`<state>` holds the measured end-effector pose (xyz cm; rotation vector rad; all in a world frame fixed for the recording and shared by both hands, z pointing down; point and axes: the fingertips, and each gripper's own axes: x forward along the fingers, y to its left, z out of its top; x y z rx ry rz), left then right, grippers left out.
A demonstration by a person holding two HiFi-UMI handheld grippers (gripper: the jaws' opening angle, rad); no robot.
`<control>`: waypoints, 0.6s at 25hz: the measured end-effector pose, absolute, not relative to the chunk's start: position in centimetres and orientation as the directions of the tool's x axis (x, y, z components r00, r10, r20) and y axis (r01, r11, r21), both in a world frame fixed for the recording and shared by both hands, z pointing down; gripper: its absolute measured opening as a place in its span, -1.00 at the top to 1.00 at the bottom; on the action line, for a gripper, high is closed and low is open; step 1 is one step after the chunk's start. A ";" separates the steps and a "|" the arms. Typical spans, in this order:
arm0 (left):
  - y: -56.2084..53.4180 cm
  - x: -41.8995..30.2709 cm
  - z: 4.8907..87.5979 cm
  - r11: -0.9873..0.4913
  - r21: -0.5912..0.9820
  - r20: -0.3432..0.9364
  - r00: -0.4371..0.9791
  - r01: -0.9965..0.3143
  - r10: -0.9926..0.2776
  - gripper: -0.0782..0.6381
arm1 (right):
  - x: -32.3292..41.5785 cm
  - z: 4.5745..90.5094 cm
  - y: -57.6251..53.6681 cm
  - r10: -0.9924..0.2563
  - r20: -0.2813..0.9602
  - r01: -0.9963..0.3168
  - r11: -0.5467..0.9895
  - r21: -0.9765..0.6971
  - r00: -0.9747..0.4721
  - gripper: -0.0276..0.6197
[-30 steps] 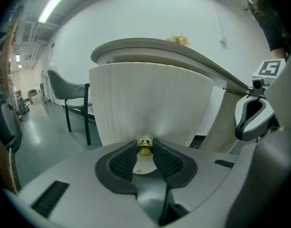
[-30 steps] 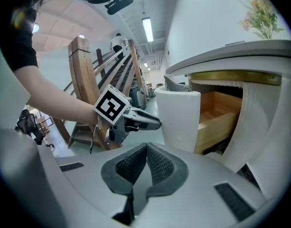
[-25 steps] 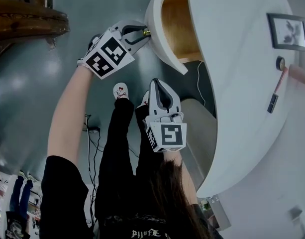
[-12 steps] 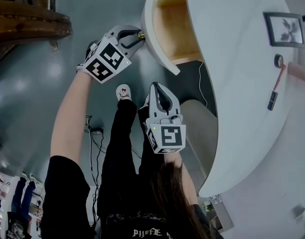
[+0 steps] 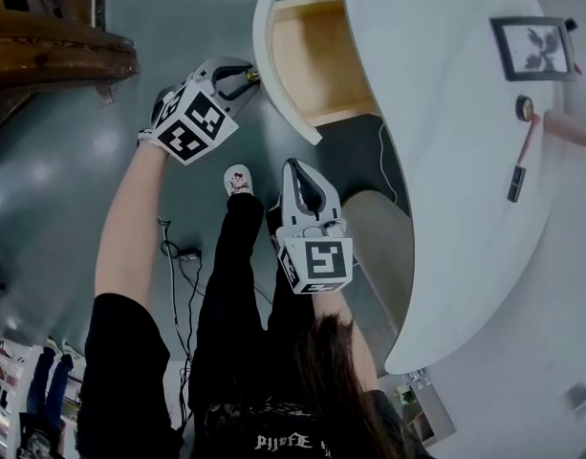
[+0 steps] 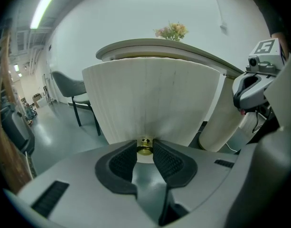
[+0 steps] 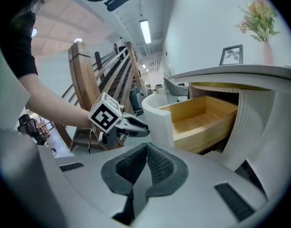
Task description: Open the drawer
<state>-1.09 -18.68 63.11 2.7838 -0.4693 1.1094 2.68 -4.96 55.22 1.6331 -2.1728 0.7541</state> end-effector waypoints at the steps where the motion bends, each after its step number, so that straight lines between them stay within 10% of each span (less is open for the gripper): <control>1: -18.6 -1.4 63.1 -0.947 -0.011 0.691 0.682 -0.322 -0.240 0.46 | 2.7 55.1 -5.0 -0.785 0.544 -0.953 0.209 -0.218 -0.296 0.83; 15: -17.8 -4.3 63.0 -0.951 -0.015 0.736 0.641 -0.308 -0.219 0.46 | 1.9 53.7 -5.3 -0.782 0.550 -0.955 0.210 -0.211 -0.293 0.83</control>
